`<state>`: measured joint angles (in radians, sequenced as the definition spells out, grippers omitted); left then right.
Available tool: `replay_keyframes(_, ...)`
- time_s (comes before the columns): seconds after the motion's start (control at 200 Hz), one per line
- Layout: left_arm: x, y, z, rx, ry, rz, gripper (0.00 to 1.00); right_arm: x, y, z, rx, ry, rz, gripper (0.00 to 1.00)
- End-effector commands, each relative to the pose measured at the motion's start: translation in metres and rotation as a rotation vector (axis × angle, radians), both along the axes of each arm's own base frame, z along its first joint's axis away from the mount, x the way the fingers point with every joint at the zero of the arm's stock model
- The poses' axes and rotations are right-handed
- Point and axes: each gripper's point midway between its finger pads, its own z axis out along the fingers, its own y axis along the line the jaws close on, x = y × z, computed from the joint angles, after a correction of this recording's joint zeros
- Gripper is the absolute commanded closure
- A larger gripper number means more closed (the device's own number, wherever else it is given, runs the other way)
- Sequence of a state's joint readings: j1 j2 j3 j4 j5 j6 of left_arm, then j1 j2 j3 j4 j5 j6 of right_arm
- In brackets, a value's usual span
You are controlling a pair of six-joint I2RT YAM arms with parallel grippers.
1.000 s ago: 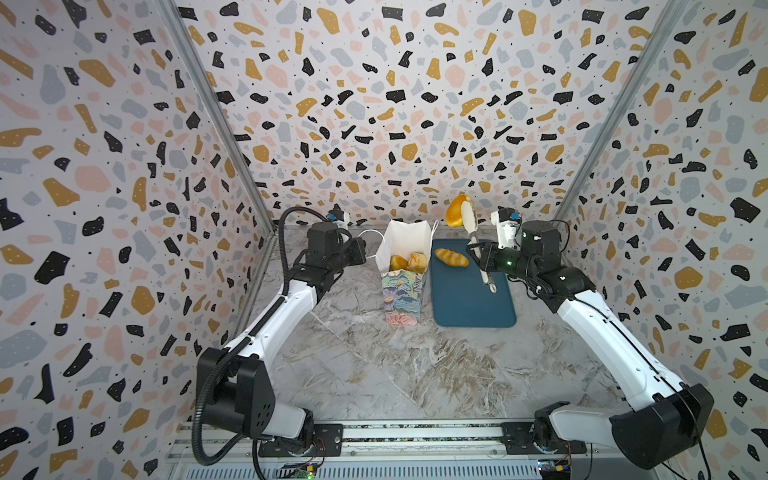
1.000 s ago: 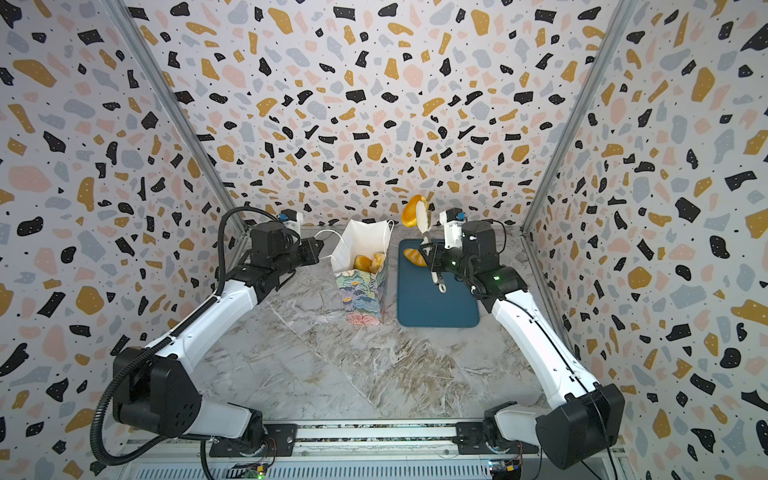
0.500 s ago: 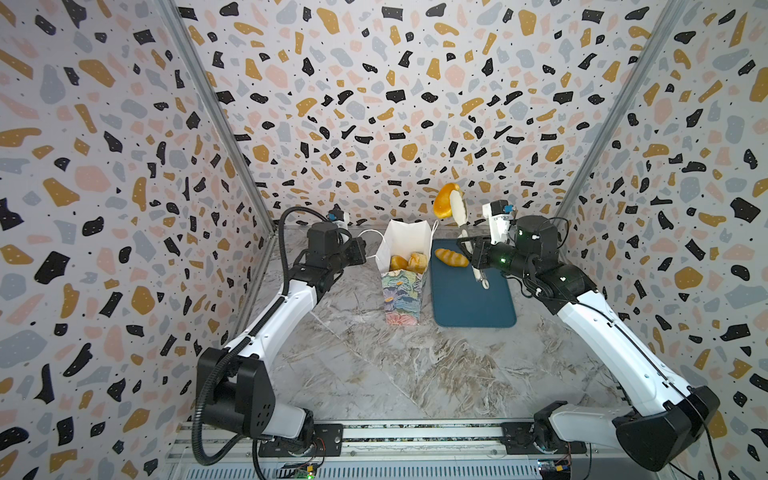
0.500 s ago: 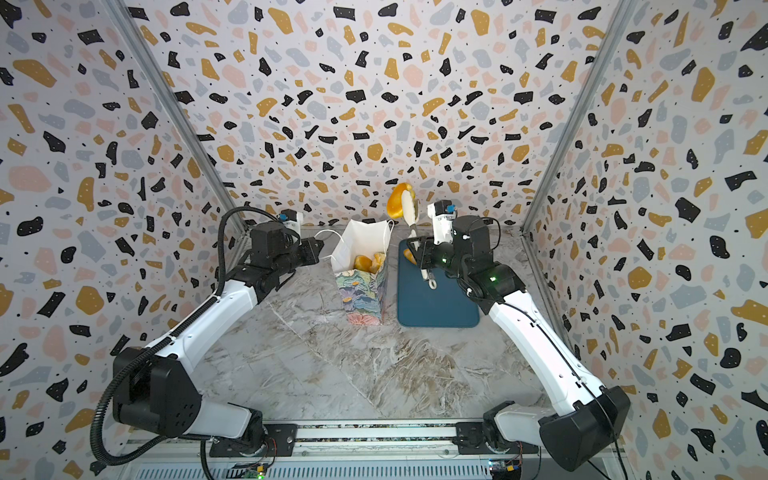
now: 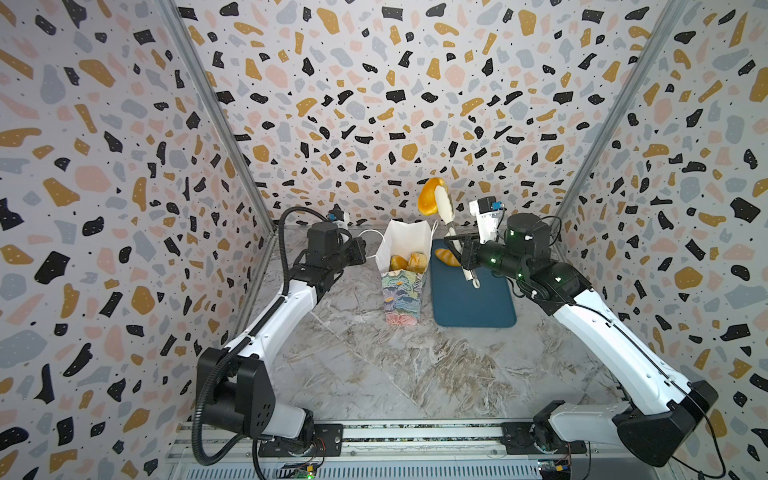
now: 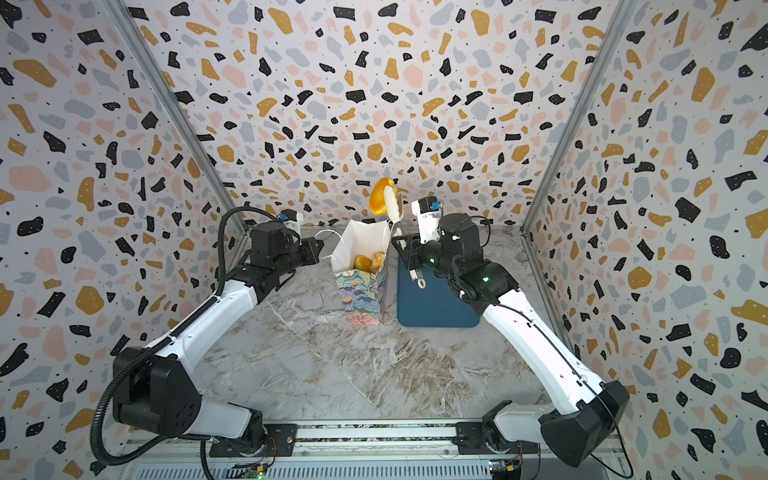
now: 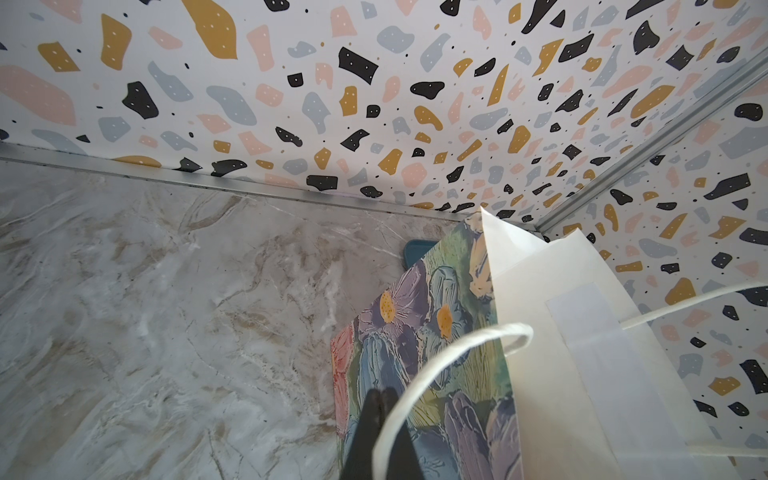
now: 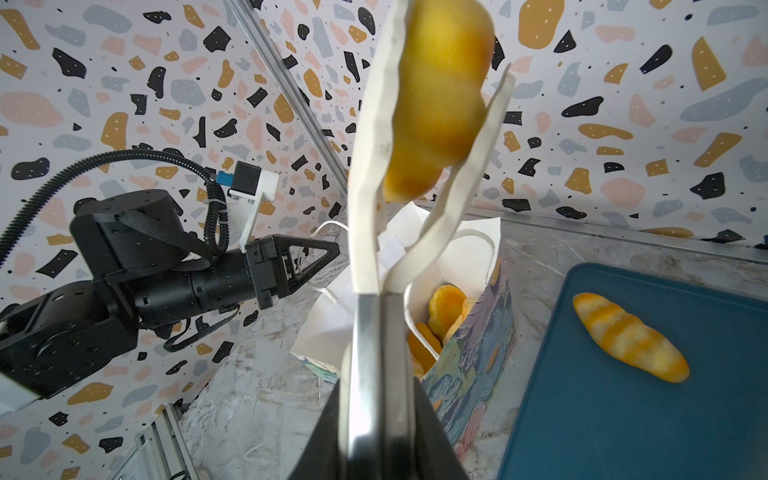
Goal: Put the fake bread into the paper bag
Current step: 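Lower the round bun toward the bag opening with the right gripper's tongs, then open the tongs over the bag to drop the round bun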
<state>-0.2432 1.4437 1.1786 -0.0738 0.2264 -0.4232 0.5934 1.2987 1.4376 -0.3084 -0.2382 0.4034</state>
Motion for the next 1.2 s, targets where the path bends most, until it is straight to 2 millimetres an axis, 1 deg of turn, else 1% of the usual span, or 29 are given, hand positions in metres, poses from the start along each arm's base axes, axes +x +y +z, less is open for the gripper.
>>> replay_keyframes(0.0,0.004,0.001,0.015,-0.011,-0.045,0.003,1.0,-0.006,0.006,0.033,0.02,-0.094,0.02,0.94)
replay_keyframes(0.345,0.004,0.0,0.014,-0.018,-0.04,0.0,1.0,-0.009,0.029,0.018,-0.054,-0.079,0.073,0.93)
replay_keyframes(0.606,0.004,-0.001,0.013,-0.019,-0.038,-0.002,1.0,-0.009,0.04,-0.001,-0.151,-0.057,0.067,0.93)
replay_keyframes(0.876,0.004,0.0,0.014,-0.019,-0.04,0.0,1.0,-0.006,0.039,-0.027,-0.234,-0.013,0.04,0.9)
replay_keyframes(1.026,0.004,-0.001,0.013,-0.02,-0.039,-0.001,1.0,-0.007,0.037,-0.033,-0.245,-0.004,0.035,0.86)
replay_keyframes(1.076,0.004,-0.001,0.013,-0.019,-0.039,-0.001,1.0,-0.008,0.036,-0.035,-0.249,-0.002,0.034,0.83)
replay_keyframes(1.196,0.005,0.0,0.013,-0.019,-0.039,0.002,1.0,-0.008,0.035,-0.038,-0.254,0.004,0.03,0.78)
